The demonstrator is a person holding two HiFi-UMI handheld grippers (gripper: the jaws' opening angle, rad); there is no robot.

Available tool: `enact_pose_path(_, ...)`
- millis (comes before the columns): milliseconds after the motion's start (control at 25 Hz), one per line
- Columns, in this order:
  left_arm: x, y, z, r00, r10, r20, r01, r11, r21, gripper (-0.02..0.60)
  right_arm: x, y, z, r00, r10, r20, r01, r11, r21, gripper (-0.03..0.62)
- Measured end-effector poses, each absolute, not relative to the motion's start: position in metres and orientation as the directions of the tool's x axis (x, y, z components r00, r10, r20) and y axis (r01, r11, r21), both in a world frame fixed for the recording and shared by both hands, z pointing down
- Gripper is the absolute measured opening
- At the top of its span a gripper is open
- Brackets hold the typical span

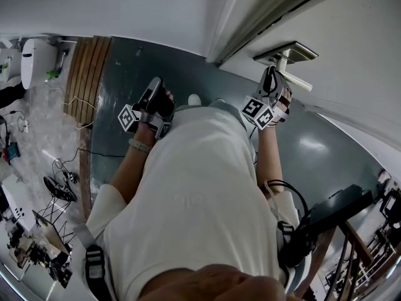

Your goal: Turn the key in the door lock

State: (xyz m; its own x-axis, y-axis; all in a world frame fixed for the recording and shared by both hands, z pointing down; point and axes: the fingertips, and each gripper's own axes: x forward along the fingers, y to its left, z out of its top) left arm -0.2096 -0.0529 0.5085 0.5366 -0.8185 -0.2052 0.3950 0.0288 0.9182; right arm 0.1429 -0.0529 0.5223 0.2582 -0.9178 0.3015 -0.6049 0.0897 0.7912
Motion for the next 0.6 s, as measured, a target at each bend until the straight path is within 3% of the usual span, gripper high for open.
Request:
enact_pose_path(160, -0.2100, -0.0529, 0.5091, 0.536, -0.819, -0.204, 0.397, 0.031, 0.917, 0.008, 0.1445, -0.0539, 0.5221, 0.266, -0.914, 0.306, -0.690, 0.041, 0.722, 0.064)
enact_pose_path(360, -0.2081, -0.0522, 0.5089, 0.540, -0.817, -0.204, 0.398, 0.034, 0.917, 0.008, 0.1475, -0.0541, 0.5213, 0.209, -0.912, 0.353, -0.897, -0.034, 0.441, 0.063)
enact_pose_path(480, -0.2092, -0.0521, 0.5096, 0.537, -0.819, -0.201, 0.398, 0.035, 0.917, 0.008, 0.1494, -0.0538, 0.5235, 0.140, -0.918, 0.370, -0.974, -0.059, 0.221, 0.063)
enact_pose_path(600, -0.2096, -0.0523, 0.5095, 0.536, -0.820, -0.200, 0.396, 0.035, 0.917, 0.008, 0.1510, -0.0537, 0.5236, 0.039, -0.936, 0.350, -0.987, -0.091, -0.132, 0.061)
